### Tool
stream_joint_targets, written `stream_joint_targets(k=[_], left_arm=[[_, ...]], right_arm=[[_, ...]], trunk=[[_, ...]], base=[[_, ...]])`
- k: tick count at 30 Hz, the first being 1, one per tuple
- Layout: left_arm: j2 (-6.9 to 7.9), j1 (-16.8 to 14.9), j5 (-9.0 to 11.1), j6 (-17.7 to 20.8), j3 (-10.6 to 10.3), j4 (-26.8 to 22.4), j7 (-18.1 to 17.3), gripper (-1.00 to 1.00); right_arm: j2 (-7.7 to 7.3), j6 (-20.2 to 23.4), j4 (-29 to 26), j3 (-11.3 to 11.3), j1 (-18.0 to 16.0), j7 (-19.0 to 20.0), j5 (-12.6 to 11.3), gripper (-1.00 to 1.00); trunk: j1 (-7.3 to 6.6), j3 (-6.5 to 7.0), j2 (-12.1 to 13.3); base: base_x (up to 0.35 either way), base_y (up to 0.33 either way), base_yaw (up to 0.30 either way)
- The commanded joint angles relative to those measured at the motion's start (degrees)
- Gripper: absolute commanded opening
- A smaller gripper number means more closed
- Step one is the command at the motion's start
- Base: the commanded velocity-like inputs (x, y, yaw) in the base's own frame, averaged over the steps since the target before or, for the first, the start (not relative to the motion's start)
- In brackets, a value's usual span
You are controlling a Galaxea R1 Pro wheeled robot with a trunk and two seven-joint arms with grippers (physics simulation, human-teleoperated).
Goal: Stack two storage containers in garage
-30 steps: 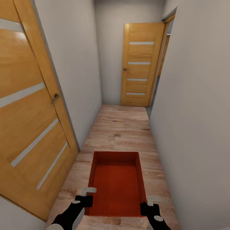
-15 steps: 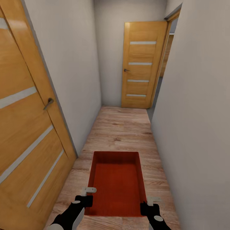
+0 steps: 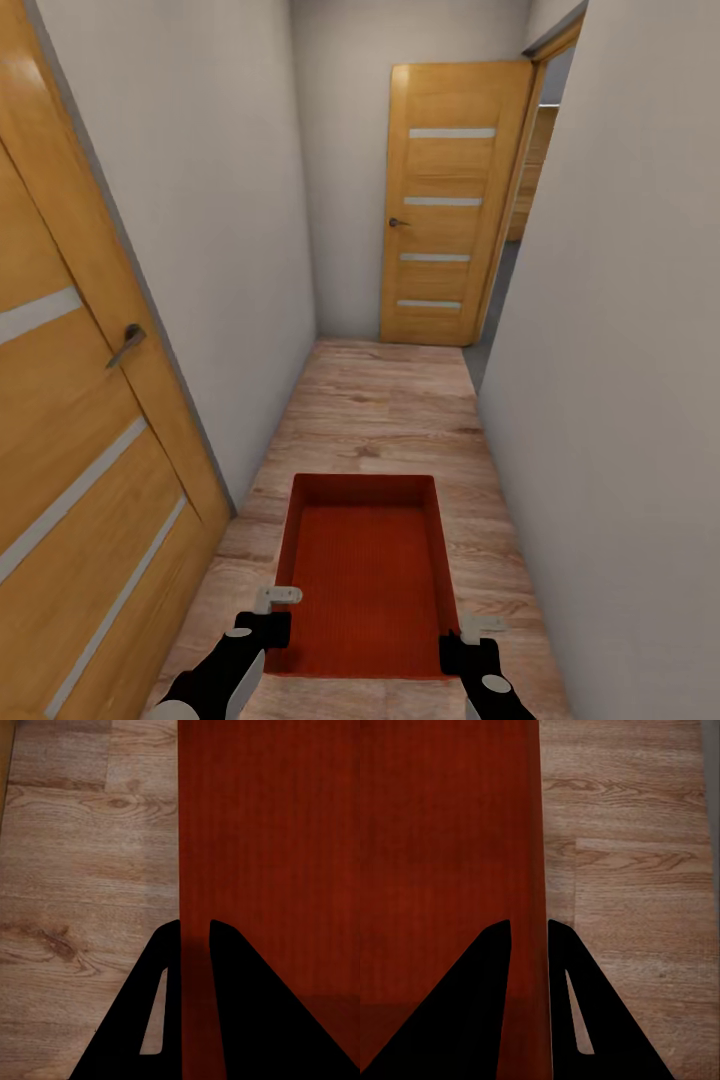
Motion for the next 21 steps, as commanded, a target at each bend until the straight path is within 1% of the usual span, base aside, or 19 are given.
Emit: stream_joint_targets(k=[1,21], left_arm=[[-0.42,-0.04,-0.03,0.33,-0.66,-0.30,-1.89,-1.00],[-0.42,-0.04,-0.03,0.33,-0.66,-0.30,-1.89,-1.00]], right_arm=[[0.10,0.52,0.21,-0.51,-0.02,-1.03,0.17,-1.00],[0.10,0.54,0.21,-0.51,-0.02,-1.03,0.17,-1.00]], trunk=[[0.05,-0.08,-0.07],[0.05,-0.08,-0.07]], base=[[0.337,0.000,0.000],[0.337,0.000,0.000]])
